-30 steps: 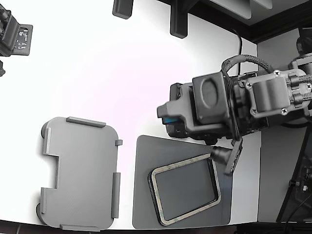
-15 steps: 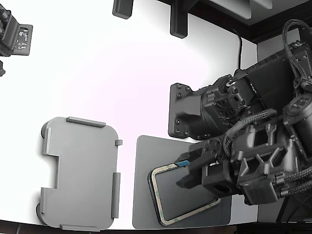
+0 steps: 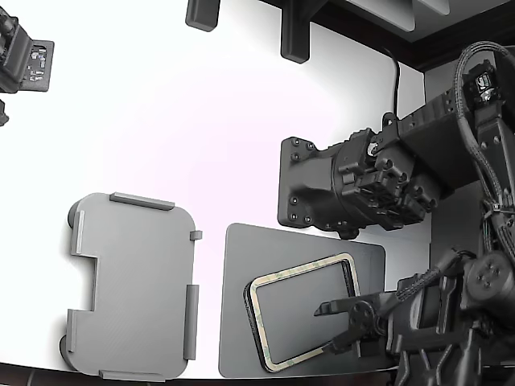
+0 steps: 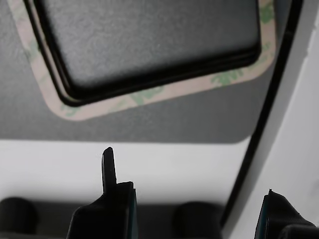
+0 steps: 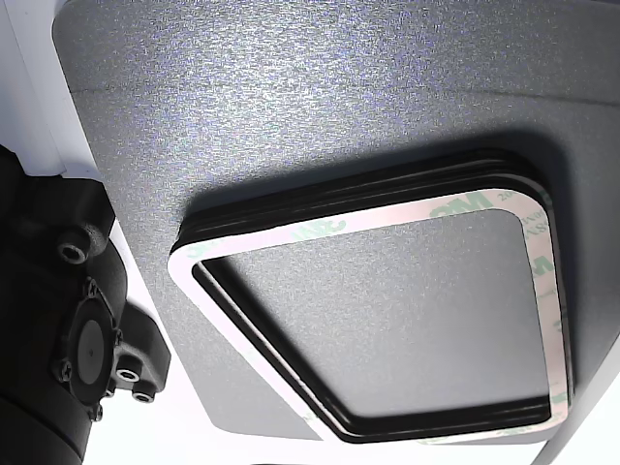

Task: Grab top frame and put it into gray box.

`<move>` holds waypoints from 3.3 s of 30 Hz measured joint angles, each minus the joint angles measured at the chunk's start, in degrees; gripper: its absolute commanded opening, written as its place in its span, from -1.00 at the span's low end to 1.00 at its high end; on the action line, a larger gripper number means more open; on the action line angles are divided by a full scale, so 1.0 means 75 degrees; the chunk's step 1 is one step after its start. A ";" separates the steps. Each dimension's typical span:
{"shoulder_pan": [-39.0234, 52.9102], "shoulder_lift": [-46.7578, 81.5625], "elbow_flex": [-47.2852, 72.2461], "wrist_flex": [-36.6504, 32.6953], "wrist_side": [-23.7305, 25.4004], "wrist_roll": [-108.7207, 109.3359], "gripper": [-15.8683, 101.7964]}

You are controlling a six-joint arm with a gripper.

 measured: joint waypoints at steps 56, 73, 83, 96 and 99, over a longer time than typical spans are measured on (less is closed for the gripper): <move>0.3504 -0.2449 0.0129 -0.1160 -0.0457 0.2227 0.51; 0.3703 -0.2555 0.0199 -0.1277 -0.0387 0.2484 0.24; 0.3738 -0.2555 0.0480 -0.1535 -0.0270 0.2578 0.11; 0.3738 -0.2496 0.0586 -0.1629 -0.0281 0.2602 0.01; 0.3738 -0.2496 0.0609 -0.1699 -0.0281 0.2602 0.01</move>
